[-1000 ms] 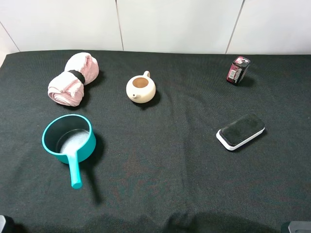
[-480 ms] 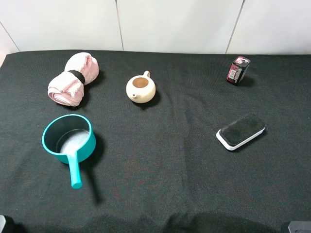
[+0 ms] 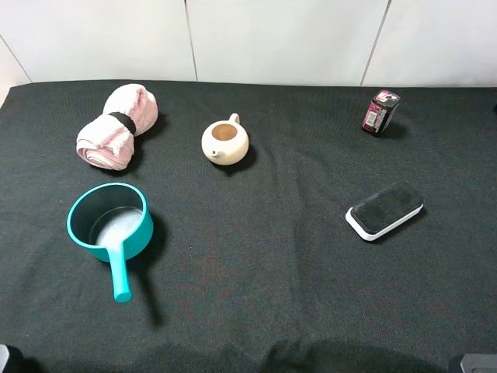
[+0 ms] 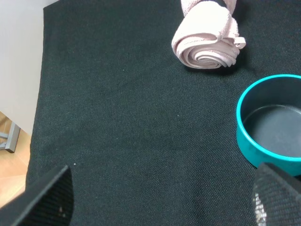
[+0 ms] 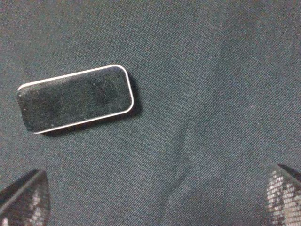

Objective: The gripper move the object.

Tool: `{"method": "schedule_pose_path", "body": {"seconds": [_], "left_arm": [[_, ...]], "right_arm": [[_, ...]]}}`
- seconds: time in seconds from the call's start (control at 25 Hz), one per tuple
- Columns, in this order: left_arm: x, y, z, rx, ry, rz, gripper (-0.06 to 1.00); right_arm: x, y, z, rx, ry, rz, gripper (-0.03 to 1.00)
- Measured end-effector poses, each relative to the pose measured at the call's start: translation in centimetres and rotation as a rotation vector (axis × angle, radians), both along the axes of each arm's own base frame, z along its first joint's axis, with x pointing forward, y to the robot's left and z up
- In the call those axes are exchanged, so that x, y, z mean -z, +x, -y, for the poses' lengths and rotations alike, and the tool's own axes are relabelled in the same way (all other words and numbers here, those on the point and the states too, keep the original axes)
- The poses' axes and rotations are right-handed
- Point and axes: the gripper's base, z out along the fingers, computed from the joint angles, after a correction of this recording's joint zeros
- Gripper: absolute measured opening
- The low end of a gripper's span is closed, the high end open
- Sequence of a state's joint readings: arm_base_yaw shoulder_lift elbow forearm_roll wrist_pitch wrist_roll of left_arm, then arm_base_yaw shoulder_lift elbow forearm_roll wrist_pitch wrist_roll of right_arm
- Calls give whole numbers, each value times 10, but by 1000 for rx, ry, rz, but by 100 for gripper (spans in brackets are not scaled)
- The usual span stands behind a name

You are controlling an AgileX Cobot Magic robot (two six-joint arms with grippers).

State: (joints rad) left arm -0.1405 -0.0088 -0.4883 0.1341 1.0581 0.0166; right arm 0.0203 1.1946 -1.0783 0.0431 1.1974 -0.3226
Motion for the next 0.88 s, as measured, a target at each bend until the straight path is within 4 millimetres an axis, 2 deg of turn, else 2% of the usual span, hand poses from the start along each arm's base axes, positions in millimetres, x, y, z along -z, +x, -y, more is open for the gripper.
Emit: {"method": "schedule_pose_path", "body": {"seconds": [0.64,0.88], "left_arm": [[0,0,0,0,0,0,83],[0,0,0,0,0,0,83]], "right_arm": [[47,43,-4,-68,11,-135,69],[54,51,-21,-180,-20,-115,69]]}}
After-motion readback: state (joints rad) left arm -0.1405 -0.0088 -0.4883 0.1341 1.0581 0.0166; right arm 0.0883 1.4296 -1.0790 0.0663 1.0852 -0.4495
